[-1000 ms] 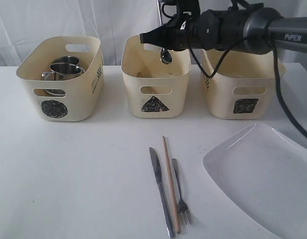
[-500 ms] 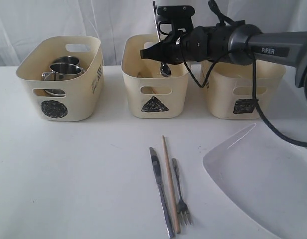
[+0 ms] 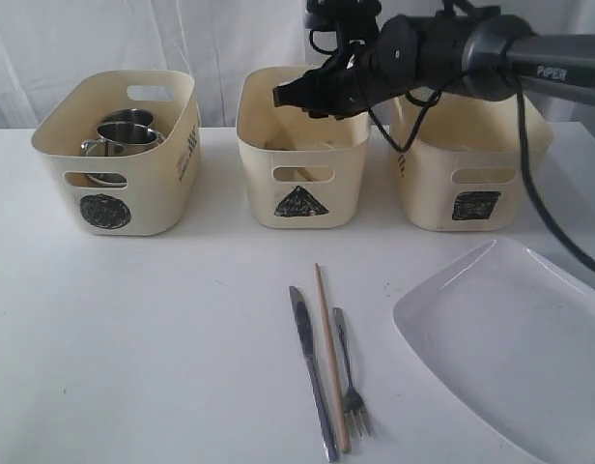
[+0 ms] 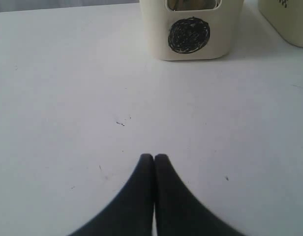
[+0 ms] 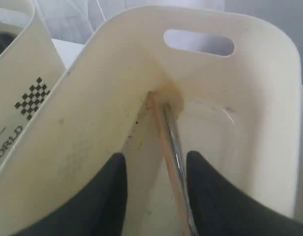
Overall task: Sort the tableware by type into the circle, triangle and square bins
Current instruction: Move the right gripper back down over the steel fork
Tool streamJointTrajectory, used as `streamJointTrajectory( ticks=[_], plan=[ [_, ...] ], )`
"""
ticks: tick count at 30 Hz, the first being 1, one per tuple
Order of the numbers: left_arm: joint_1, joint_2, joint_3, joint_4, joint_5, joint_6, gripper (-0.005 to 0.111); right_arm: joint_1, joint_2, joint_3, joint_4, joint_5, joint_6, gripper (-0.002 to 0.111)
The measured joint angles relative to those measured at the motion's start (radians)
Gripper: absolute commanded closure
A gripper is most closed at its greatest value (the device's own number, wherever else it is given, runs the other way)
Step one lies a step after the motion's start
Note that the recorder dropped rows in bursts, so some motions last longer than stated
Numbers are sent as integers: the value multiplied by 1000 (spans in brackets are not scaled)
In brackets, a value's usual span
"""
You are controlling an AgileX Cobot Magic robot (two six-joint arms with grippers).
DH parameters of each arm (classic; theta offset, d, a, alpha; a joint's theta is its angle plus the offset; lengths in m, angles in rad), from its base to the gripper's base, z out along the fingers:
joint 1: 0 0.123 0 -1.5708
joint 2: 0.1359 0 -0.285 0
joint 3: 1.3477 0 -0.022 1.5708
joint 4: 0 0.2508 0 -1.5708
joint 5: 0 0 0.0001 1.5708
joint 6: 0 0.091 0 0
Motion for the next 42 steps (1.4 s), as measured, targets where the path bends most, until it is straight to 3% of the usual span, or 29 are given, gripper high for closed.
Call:
streamJointTrajectory(
  ticks=[12,21,42],
  plan=[
    [0,0,0,0,0,0,106,49,-343,451,-17,217,176,70],
    [0,0,0,0,0,0,106,138,-410,762,28,237,281,70],
    [0,0,0,0,0,0,106,246,-405,817,61,138,322,70]
  ],
)
